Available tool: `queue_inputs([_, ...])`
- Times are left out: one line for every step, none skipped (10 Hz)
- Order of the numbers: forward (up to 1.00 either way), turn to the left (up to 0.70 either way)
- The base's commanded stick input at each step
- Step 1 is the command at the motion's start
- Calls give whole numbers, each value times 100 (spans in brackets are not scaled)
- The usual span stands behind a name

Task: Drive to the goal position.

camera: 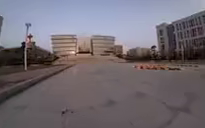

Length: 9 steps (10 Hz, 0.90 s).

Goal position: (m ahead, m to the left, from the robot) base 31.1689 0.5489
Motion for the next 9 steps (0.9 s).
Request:
queue_inputs([70, 5])
queue_inputs([70, 0])
queue_inputs([70, 0])
queue_inputs([70, 0])
queue_inputs([70, 0])
queue_inputs([70, 0])
queue_inputs([70, 0])
queue_inputs([70, 0])
queue_inputs([70, 0])
